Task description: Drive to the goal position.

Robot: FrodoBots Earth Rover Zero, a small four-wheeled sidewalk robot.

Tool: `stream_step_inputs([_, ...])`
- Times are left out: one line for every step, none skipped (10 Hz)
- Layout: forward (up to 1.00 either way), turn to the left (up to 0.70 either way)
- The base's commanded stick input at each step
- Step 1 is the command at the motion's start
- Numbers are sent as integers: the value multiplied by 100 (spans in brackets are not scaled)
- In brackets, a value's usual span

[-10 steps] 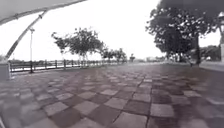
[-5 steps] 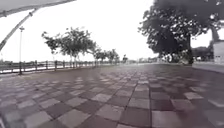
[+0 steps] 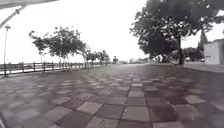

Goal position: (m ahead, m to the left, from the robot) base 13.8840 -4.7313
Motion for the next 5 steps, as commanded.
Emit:
stream_step_inputs([70,0])
stream_step_inputs([70,0])
stream_step_inputs([70,0])
stream_step_inputs([85,0])
stream_step_inputs([98,0])
